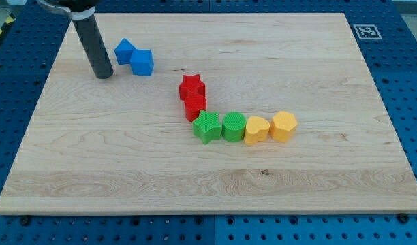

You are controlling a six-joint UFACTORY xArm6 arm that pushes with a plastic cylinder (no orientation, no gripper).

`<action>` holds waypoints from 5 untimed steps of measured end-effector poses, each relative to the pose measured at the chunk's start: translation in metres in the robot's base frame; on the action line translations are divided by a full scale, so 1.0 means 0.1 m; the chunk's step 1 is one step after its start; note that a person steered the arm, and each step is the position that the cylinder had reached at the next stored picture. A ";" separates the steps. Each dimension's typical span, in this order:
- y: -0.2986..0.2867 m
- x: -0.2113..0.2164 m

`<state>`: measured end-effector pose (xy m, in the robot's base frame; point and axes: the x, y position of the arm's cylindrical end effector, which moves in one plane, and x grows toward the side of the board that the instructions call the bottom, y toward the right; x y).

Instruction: Move blue cube above the red star

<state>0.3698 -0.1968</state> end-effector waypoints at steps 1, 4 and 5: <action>0.02 -0.04; 0.27 -0.27; 0.70 -0.20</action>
<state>0.3502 -0.1269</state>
